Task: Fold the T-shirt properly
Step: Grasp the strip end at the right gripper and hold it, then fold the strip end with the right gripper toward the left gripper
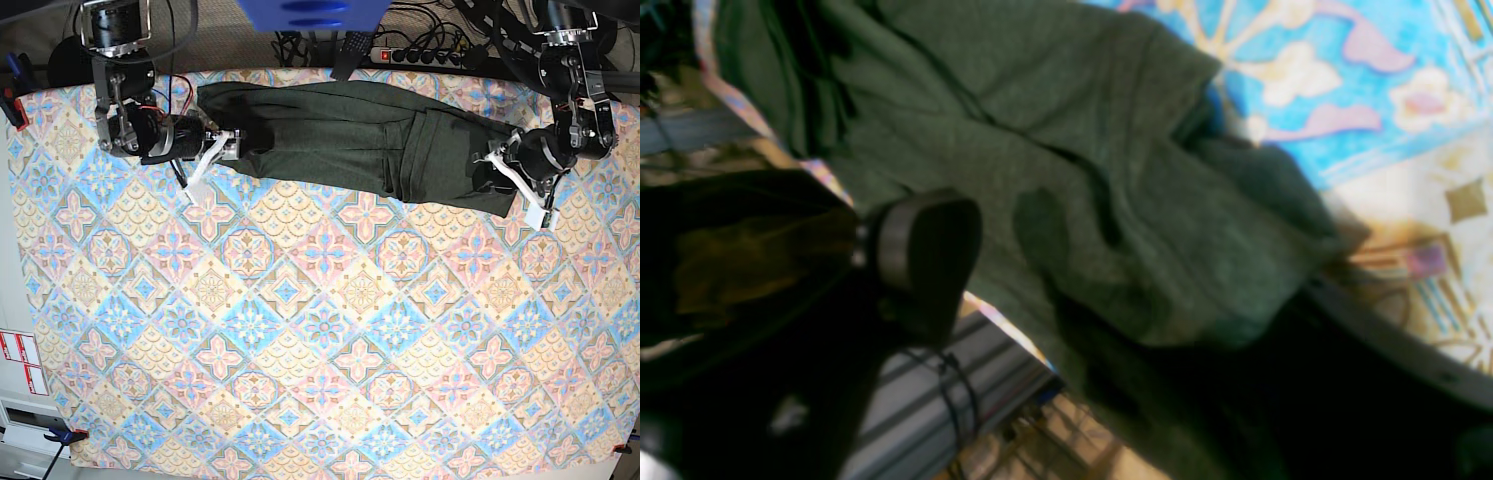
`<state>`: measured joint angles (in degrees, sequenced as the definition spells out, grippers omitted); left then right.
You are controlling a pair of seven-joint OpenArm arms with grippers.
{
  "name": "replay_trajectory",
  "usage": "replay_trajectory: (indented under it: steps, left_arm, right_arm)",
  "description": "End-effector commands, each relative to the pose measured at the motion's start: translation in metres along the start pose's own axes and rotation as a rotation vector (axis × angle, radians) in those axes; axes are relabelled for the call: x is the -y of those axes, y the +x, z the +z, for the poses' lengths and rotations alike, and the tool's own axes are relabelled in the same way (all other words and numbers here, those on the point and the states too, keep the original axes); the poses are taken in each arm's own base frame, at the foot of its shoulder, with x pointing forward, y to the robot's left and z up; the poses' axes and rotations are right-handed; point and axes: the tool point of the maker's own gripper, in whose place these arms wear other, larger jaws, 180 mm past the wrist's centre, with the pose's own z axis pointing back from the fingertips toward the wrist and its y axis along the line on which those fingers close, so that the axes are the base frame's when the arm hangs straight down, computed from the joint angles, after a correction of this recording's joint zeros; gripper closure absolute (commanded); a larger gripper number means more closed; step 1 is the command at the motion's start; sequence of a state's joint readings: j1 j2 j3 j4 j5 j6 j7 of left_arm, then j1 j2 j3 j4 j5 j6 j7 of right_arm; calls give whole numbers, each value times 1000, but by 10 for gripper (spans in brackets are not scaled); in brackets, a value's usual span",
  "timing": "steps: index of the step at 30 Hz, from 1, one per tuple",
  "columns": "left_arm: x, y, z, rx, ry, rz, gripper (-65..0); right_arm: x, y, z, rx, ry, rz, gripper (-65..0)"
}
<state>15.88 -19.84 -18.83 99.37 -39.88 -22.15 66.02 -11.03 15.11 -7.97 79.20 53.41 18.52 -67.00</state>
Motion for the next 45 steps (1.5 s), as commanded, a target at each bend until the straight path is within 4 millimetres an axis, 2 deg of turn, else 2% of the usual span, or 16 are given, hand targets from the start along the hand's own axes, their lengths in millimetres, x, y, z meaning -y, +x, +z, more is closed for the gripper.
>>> replay_trajectory:
  steps: [1, 3, 8, 14, 17, 19, 26, 28, 33, 40, 45]
  left_arm:
    - [1, 14, 5, 41, -4, -19, -247]
    - [1, 14, 5, 43, -3, -19, -247]
    - [0, 16, 6, 50, -4, -17, -247]
    - [2, 25, 7, 70, -7, -22, -247]
    - [2, 29, 7, 81, -7, -24, -247]
    - [4, 34, 9, 95, -9, -35, -247]
    - [14, 46, 15, 133, -16, -67, -247]
    - [15, 48, 17, 140, -17, -74, -247]
    - [16, 49, 17, 144, -18, -75, -247]
    - [16, 50, 17, 146, -17, -74, -247]
    - [16, 50, 17, 146, -17, -74, -247]
  right_arm:
    - [6, -32, -13, -110, -26, -26, -418]
    - [10, -39, -17, -133, -30, -43, -372]
    - [12, -17, -17, -106, -36, -30, -248]
    - [12, -14, -16, -101, -36, -29, -68]
    - [12, -11, -15, -92, -36, -25, -8]
    - [11, -9, -14, -85, -35, -23, -3]
    - [33, 15, 9, 20, -72, -85, -3]
    - [31, 40, 17, 71, -73, -64, -3]
    - [37, 61, 31, 110, -98, -35, -3]
    - [29, 100, 41, 172, -95, 10, -2]
    - [25, 134, 53, 217, -127, 64, -2]
